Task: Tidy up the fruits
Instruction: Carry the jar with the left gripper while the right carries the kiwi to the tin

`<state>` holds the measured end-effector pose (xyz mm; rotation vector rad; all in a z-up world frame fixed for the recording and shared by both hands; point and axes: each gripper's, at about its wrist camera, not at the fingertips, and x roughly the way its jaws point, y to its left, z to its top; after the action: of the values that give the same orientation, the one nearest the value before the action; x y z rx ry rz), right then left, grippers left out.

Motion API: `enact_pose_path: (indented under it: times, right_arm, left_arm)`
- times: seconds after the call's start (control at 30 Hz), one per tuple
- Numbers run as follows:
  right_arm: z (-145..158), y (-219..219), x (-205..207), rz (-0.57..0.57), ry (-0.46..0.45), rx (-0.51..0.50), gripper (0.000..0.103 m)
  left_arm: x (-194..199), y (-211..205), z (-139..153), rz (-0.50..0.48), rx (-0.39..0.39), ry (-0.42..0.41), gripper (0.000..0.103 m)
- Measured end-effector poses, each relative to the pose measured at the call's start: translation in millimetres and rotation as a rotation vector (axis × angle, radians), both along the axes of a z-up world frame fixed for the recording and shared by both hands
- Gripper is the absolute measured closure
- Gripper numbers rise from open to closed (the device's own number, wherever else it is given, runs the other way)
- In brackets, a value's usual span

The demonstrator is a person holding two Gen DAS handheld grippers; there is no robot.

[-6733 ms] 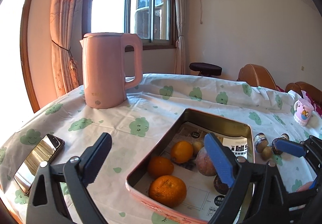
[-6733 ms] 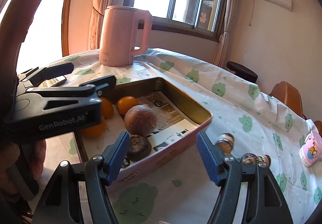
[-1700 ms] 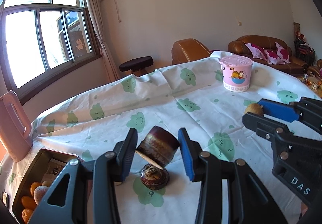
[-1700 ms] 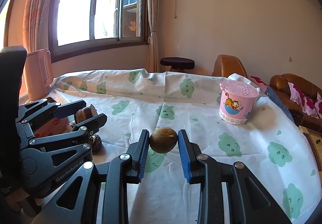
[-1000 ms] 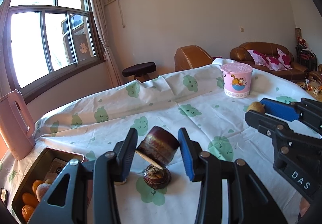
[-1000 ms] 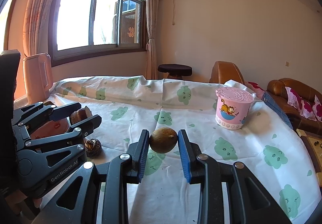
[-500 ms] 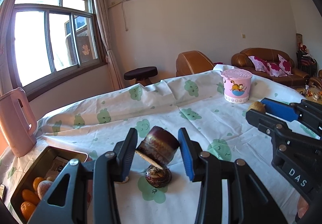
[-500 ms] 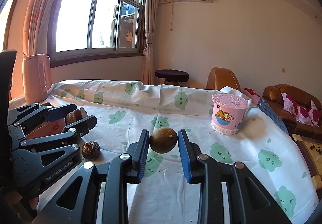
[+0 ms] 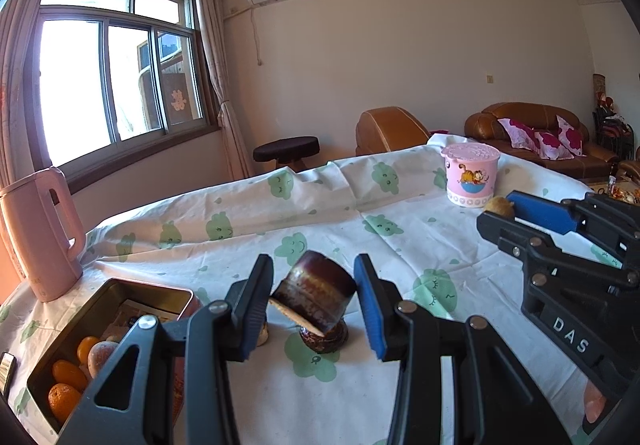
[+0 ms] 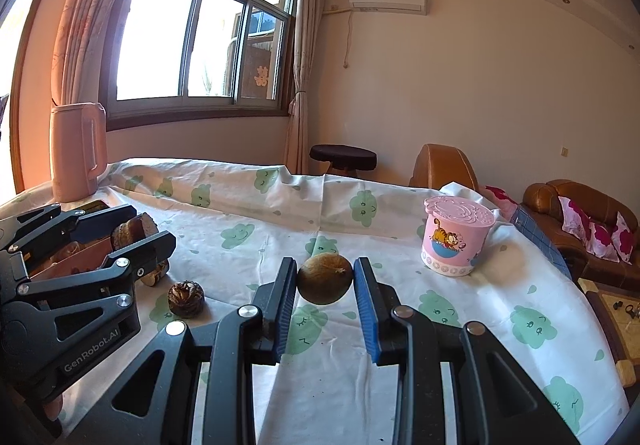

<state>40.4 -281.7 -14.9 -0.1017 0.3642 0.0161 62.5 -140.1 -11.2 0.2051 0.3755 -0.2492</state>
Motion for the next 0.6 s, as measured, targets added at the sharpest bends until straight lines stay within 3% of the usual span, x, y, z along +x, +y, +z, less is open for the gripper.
enact_pose_path:
  times: [0.6]
  right_arm:
    - [12,45,-4,0.087,0.005,-0.022,0.072]
  left_arm:
    - [-13,39,13,0.038,-0.047,-0.025,0.059]
